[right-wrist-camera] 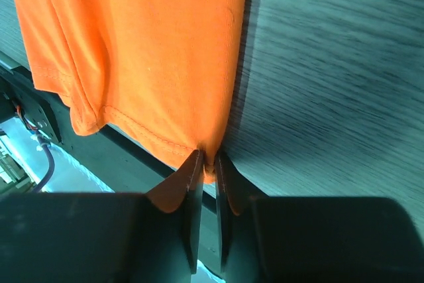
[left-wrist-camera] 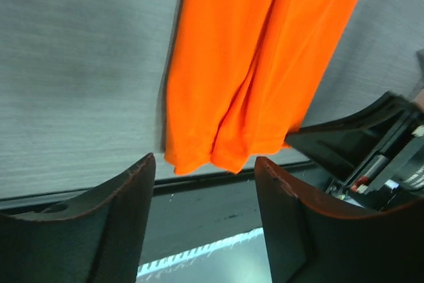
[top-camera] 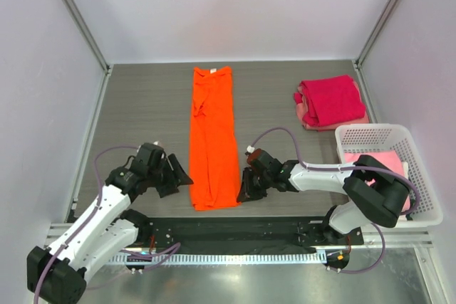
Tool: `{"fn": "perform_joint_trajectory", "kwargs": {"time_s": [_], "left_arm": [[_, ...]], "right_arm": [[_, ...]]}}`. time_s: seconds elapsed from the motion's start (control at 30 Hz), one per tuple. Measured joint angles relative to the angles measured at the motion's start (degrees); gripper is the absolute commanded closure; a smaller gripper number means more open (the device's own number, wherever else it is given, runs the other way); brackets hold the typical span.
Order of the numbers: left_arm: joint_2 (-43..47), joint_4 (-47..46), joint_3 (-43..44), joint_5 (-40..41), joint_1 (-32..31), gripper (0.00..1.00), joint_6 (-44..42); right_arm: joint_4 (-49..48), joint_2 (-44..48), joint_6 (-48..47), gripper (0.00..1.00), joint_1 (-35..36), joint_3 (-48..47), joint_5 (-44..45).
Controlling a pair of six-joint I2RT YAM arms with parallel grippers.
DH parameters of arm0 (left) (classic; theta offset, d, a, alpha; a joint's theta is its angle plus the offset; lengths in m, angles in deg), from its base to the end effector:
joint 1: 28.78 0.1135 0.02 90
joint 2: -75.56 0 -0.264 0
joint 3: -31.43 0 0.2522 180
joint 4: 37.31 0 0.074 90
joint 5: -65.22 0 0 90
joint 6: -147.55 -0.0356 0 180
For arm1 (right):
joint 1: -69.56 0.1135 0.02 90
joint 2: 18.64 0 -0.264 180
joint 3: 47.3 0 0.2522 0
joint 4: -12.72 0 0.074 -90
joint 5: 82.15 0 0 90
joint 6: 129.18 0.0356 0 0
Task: Fold and stack the t-shirts
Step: Fold the tshirt
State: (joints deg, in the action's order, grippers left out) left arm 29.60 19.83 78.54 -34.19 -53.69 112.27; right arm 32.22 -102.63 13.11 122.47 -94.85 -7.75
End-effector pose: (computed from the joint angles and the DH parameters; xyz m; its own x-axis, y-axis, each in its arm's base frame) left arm 0.1333 -0.0683 0.2179 -0.8412 -0.4973 -0.2124 -0.3258 0.7796 -0.5349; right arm 0.1467 0.2099 0.1365 -0.9853 -0.0397 -0.1663 -0.1302 0.8046 0.5793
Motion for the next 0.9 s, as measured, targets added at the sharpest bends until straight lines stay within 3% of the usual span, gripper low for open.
{"fn": "perform_joint_trajectory", "kwargs": {"time_s": [0.23,0.43,0.9], "left_arm": [[-0.1,-0.9,-8.9,-4.2,-2.5,0.39,4.1],[-3.2,-5.2,-11.3,-5.4,-3.5,0.42,6.0],[-6.6,-13.6,-14.2,-6.9,-4.9,0.83,8.5]], "right_arm": [[-0.4,-0.6,0.6,0.87,0.0,0.0,-0.1],[-1.0,-0.8,0.6,0.88,0.0,0.0,-0.2],[-1.5,-1.2,0.7,0.89,0.2,0.0,-0.6]]}}
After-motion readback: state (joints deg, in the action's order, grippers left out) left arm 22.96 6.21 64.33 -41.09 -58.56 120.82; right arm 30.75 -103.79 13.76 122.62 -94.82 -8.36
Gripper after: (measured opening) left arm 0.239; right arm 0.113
